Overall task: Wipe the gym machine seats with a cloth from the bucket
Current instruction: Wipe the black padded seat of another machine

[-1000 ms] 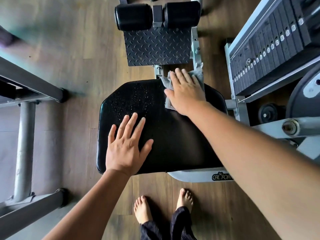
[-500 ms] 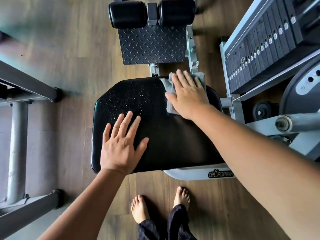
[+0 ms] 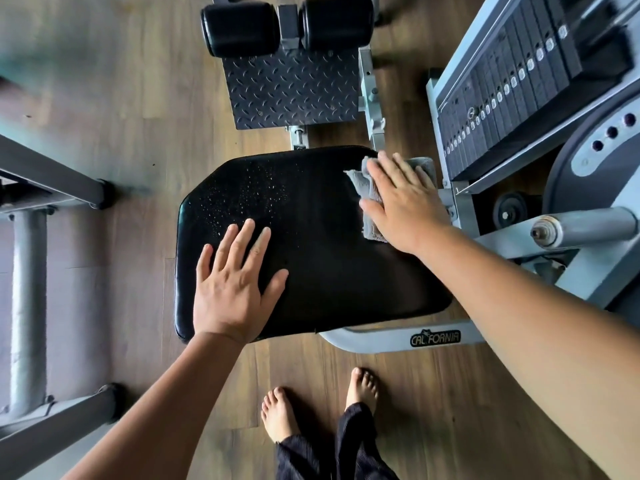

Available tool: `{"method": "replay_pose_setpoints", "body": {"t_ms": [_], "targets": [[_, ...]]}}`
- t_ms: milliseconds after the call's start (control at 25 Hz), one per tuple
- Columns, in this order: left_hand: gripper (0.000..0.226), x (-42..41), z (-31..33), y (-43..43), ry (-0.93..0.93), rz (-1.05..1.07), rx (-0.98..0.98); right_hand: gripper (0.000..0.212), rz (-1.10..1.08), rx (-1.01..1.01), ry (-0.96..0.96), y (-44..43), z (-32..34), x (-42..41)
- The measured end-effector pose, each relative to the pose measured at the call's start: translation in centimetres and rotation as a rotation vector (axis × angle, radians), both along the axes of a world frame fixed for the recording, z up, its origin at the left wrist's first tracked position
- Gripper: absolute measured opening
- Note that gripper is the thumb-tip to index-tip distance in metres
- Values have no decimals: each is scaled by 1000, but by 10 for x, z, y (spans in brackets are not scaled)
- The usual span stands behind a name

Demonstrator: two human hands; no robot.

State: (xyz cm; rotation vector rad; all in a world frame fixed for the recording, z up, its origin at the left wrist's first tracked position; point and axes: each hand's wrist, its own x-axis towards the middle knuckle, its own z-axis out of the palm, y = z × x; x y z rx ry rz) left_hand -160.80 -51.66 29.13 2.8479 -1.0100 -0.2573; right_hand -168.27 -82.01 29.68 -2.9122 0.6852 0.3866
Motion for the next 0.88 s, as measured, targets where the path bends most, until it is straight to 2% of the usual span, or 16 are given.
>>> {"method": "replay_pose_setpoints", "body": {"t_ms": [80,200,280,360,480,600,760,880], "targets": [[69,0,1,1,10,-5,11,72,-47,-20,-12,21,1,-6],[70,4,4,1,56,-12,30,74,169,5,-7,88,13,-63],[71,8,7,1,104,-31,38,73,290,45,-28,99,17,-78],[71,12,10,5,130,-53,40,70,252,54,-29,75,14,-41],[71,18,15,17,121,-45,24,68,14,48,-8,41,1,55],[70,21,15,30,111,-28,10,71,-44,46,-22,65,-5,111],[69,23,12,53,113,-4,-6,73,312,89,-62,145,6,51],[68,24,11,67,126,9,-19,70,450,88,-53,129,8,23]]}}
